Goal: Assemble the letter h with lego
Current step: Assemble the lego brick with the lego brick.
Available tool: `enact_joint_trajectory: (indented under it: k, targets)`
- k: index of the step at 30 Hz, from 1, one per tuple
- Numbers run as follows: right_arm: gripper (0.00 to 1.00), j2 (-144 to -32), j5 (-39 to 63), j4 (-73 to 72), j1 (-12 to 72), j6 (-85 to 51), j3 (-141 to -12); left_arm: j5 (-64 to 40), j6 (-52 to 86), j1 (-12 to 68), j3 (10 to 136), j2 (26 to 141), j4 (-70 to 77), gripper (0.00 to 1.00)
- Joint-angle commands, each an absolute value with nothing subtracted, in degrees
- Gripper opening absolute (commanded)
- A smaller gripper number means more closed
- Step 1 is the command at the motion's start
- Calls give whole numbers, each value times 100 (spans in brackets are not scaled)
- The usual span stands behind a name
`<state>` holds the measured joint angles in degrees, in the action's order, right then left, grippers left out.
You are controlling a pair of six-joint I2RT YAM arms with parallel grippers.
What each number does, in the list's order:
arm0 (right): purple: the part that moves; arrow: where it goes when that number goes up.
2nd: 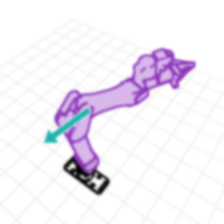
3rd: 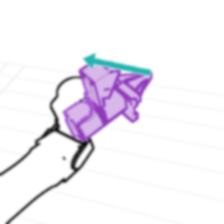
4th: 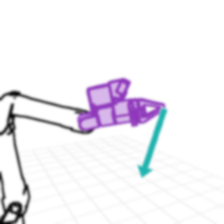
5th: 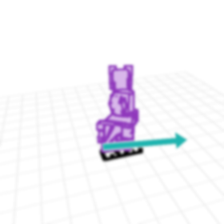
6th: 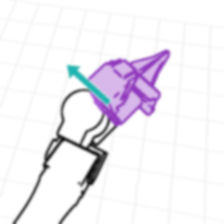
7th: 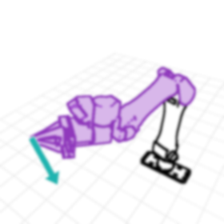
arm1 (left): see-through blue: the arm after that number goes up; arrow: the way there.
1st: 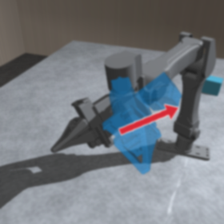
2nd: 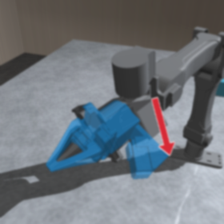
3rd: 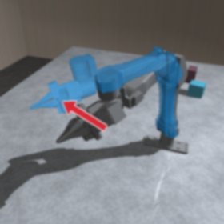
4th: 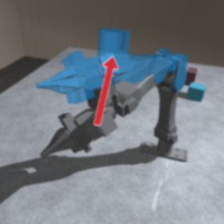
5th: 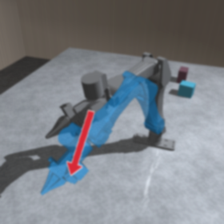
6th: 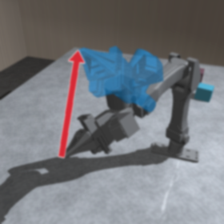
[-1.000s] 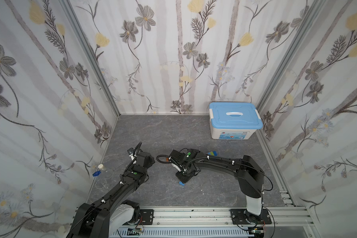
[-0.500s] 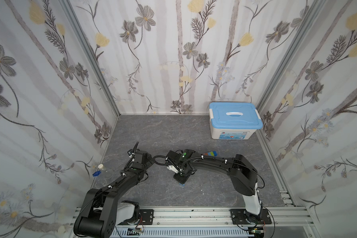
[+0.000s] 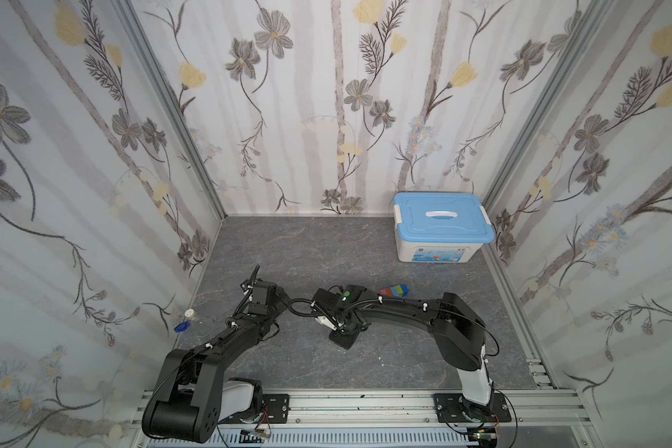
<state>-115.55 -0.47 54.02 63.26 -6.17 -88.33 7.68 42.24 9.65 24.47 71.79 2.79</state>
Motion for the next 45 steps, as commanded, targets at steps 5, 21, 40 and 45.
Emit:
enact_joint_trajectory:
  k: [5, 21, 40, 45]
  targets:
    - [21, -11477, 114, 4549, 6363, -812, -7777, 884, 4263, 949, 2464, 7137, 203, 100]
    - [15, -11715, -408, 5399, 6130, -2274, -8482, 1047, 4306, 949, 2431, 7101, 156, 100]
    - [18, -11968, -334, 6514, 5247, -6393, -10969, 592, 4139, 956, 2499, 7182, 307, 100]
    - [18, -12331, -399, 6567, 5220, -6625, -11293, 561, 4171, 950, 2491, 7189, 329, 100]
